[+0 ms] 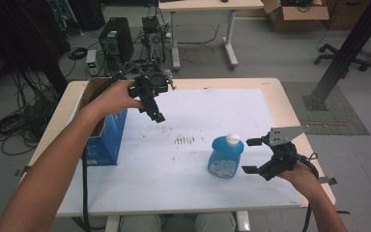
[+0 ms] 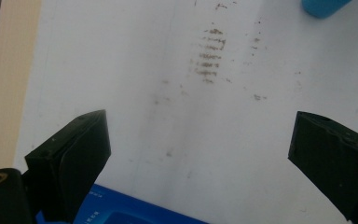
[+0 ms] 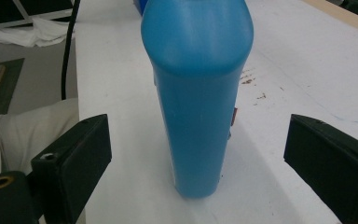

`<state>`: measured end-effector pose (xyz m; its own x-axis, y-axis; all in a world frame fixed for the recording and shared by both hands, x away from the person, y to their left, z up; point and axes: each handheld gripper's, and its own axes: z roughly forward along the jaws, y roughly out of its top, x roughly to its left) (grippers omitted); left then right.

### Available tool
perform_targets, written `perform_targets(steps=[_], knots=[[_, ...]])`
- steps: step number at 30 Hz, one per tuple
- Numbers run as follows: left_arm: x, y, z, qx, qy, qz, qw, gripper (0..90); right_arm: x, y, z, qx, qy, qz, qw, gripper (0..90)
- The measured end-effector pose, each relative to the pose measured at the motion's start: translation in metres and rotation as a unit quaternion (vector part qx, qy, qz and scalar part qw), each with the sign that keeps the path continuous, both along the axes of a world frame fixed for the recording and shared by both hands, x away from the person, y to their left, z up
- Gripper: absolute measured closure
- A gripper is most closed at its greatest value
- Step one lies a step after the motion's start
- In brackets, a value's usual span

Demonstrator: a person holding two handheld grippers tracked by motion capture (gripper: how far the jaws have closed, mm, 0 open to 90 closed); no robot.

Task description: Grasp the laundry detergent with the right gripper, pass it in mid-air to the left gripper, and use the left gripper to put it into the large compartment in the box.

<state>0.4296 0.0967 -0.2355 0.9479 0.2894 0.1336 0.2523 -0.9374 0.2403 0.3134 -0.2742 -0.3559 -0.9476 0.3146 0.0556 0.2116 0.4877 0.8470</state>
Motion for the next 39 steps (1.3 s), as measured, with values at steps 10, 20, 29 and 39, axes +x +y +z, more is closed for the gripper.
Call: perform_targets(steps=[10,20,29,39], knots=[[0.000,0.000,0.000,0.003,0.001,0.000,1.0000,6.0,0.000,-0.002,-0.009,0.011,-0.003,-0.004,0.9999,7.2],[0.000,0.000,0.000,0.002,0.001,0.002,1.0000,6.0,0.003,0.005,-0.017,0.014,-0.003,-0.001,0.9999,7.3],[0.000,0.000,-0.001,0.002,0.001,0.001,1.0000,6.0,0.005,0.011,-0.024,0.021,-0.003,-0.003,0.9998,7.5],[-0.001,-0.001,0.000,0.005,0.001,0.000,1.0000,6.1,0.009,0.021,-0.031,0.034,-0.001,0.001,0.9994,7.8]])
